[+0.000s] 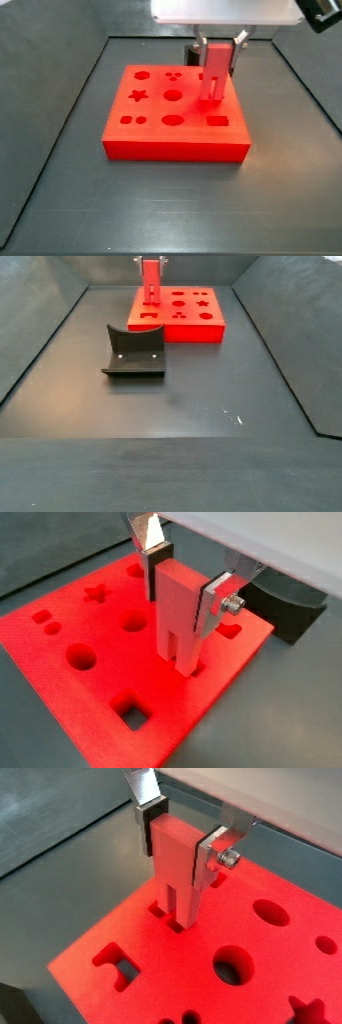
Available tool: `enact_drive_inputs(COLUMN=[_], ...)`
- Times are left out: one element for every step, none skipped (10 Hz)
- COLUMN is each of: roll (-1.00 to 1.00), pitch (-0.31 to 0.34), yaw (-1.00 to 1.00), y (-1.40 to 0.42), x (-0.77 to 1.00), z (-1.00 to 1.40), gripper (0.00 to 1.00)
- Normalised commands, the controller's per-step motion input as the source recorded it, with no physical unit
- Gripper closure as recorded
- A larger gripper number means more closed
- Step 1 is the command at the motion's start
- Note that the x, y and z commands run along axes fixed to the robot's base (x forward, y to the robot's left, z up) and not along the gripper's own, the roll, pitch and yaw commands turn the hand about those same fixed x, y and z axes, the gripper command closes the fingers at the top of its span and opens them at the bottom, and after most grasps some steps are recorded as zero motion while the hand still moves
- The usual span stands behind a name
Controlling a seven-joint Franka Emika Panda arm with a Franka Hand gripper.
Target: Insert the double-square object.
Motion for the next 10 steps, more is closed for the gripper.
enact_drive_inputs(roll=[0.11,0.08,0.07,0.07,0.1,0.13,0.14,0.11,0.12,0.14], pitch=[0.0,0.0,0.0,-0.023,-0.004,0.0,0.0,0.0,0.0,0.0], yaw=[0.07,0.19,0.09,0.0,0.0,0.0,0.0,0.0,0.01,0.04], y=[0.04,0.14,0.07,0.0,0.0,0.0,0.0,0.0,0.0,0.0], x=[0.12,0.24,0.0,-0.09,0.0,0.0,0.0,0.13,0.32,0.34], z=[-0.17,-0.16,-0.16,-0.14,-0.16,-0.21,-0.34,-0.55,-0.7,-0.78], gripper=[1.0,1.0,1.0,1.0,1.0,1.0,1.0,1.0,1.0,1.0])
